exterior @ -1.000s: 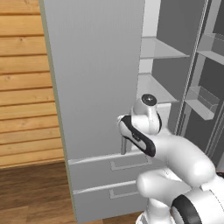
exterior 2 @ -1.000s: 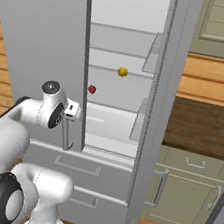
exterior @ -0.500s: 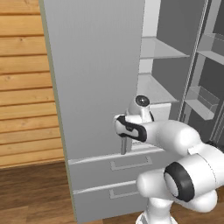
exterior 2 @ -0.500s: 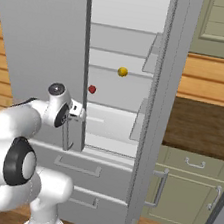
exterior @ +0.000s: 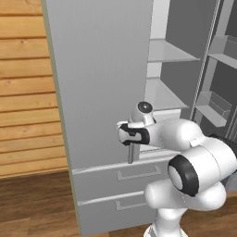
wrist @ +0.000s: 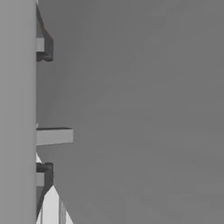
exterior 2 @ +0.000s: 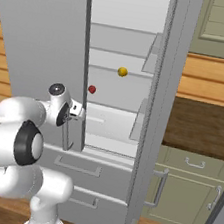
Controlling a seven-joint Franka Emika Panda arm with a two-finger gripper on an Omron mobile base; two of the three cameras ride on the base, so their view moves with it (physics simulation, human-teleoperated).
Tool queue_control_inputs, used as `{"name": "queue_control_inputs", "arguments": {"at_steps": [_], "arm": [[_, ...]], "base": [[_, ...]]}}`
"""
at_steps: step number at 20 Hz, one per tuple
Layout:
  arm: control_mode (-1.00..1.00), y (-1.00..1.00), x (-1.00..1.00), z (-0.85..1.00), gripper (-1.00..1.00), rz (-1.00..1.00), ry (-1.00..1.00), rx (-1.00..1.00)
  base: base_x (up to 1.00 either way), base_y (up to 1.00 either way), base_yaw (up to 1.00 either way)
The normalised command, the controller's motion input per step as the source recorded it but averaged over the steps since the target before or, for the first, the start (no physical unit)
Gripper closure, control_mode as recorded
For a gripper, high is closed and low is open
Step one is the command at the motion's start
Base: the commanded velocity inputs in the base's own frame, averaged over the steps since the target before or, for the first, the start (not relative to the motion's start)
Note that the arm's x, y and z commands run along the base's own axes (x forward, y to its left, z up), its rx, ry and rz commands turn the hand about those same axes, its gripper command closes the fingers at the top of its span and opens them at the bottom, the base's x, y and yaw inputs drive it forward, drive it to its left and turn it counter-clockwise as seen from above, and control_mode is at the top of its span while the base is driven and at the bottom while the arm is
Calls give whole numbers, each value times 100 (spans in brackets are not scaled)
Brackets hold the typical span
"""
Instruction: Take the strawberry from the fridge and place it on top of the pancake, located on the dining counter.
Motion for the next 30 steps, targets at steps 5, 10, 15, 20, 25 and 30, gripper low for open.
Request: {"name": "queue_control_inputs", "arguments": {"at_steps": [5, 10, 15, 20, 25, 30], "arm": [[-100, 0, -24, -29, 100, -2, -5, 0], [-100, 1, -61, -29, 100, -1, -10, 0], [-100, 9, -80, -9, 100, -3, -4, 0], [-100, 25, -94, 0, 100, -4, 0, 0], [-100, 49, -60, 1, -100, -8, 0, 0], [-100, 12, -12, 48, -100, -11, -1, 0]], "base": [[0, 0, 0], [0, 0, 0], [0, 0, 0], [0, 0, 0], [0, 0, 0], [0, 0, 0]]}}
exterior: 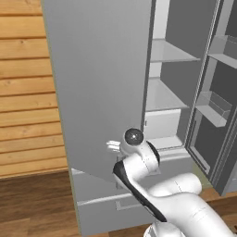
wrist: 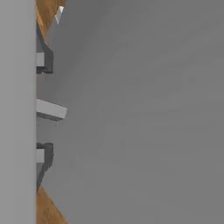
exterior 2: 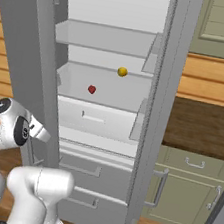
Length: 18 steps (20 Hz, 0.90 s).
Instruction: Take the strawberry from the fridge and place it on top of the pancake, located on the dining counter.
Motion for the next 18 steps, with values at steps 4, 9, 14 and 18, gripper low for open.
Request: {"name": "queue_control_inputs", "arguments": {"at_steps": [4, 9, 14, 18], "arm": [[-100, 0, -57, 74, -100, -6, -14, 0], [-100, -6, -73, 85, -100, -1, -14, 7], [-100, -82, -86, 41, -100, 1, -2, 33], [-100, -100, -62, 24, -100, 4, 0, 43]], "base": [[0, 0, 0], [0, 0, 0], [0, 0, 0], [0, 0, 0]]}}
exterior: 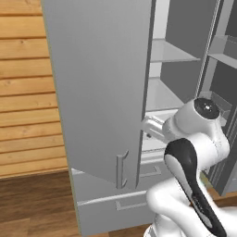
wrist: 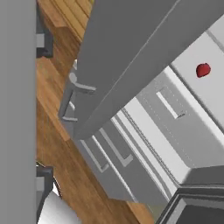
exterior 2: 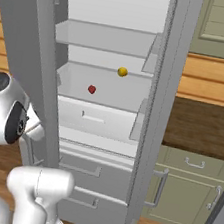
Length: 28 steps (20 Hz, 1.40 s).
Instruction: Take the strawberry from the fridge and place it on top of the pancake, located on the dining counter.
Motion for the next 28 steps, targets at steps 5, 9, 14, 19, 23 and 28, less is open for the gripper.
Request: {"name": "queue_control_inputs", "arguments": {"at_steps": [5, 9, 14, 19, 23, 28], "arm": [[-100, -95, -11, 3, -100, 9, 0, 42], [-100, -52, 25, 0, -100, 8, 0, 36], [-100, -5, 71, 0, -100, 2, 0, 26], [-100, 0, 73, 0, -100, 2, 0, 16], [-100, 16, 62, -8, -100, 0, 0, 10], [-100, 24, 60, -5, -100, 0, 0, 6]], "base": [[0, 0, 0], [0, 0, 0], [0, 0, 0], [0, 0, 0], [0, 0, 0], [0, 0, 0]]}}
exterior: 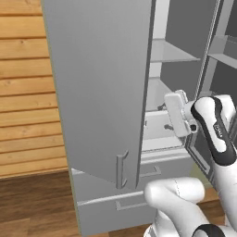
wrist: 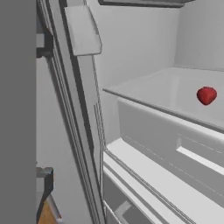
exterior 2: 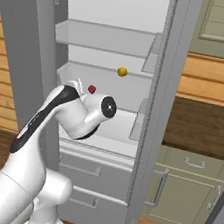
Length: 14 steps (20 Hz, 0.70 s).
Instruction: Take the strawberry from the fridge and place it on top of the pancake, located on the dining counter.
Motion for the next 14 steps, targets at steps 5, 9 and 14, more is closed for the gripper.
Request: {"name": "queue_control_inputs", "arguments": {"at_steps": [5, 9, 14], "arm": [[-100, 14, 60, -9, -100, 0, 0, 8], [-100, 34, 50, -17, -100, 0, 0, 8], [-100, 34, 30, -10, -100, 0, 0, 9]], "base": [[0, 0, 0], [0, 0, 0], [0, 0, 0]]}}
